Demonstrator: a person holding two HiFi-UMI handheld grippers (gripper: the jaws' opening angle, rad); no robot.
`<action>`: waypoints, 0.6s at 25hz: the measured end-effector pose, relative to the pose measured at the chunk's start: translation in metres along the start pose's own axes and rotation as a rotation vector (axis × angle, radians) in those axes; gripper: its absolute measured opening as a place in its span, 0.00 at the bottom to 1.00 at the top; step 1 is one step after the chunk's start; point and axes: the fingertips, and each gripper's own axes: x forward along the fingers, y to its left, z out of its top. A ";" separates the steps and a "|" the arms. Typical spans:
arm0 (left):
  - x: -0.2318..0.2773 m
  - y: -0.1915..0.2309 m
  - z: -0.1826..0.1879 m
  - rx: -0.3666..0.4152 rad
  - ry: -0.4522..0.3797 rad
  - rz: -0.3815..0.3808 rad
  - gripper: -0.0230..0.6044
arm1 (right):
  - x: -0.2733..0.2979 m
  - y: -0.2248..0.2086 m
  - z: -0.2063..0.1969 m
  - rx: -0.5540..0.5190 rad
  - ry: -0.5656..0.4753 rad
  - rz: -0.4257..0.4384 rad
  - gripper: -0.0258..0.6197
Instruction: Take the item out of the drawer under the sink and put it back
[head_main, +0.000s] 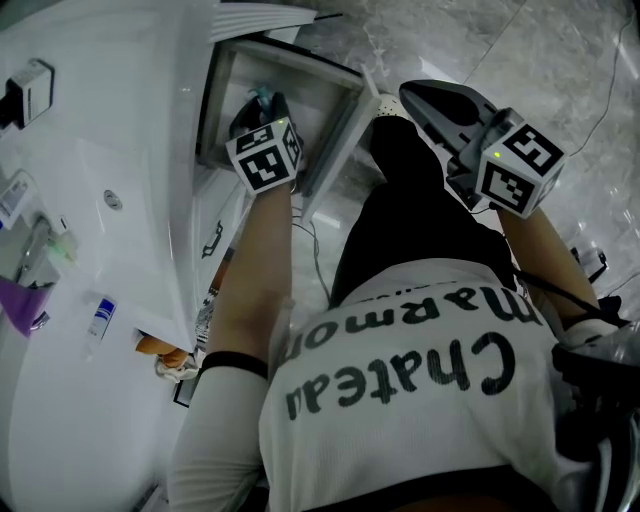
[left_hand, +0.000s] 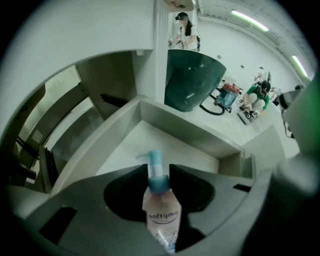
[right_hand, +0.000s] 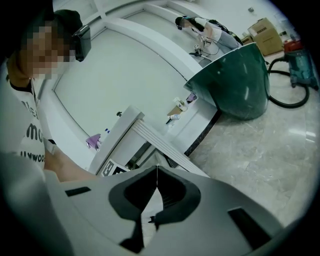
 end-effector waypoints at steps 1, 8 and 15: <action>-0.003 -0.004 0.001 0.022 -0.008 -0.006 0.25 | -0.001 0.002 0.001 0.000 -0.002 0.002 0.06; -0.038 -0.015 0.010 0.034 -0.100 -0.061 0.25 | -0.003 0.022 0.008 -0.034 0.020 0.041 0.06; -0.078 -0.011 0.007 -0.013 -0.208 -0.094 0.25 | -0.002 0.051 0.016 -0.079 0.031 0.071 0.06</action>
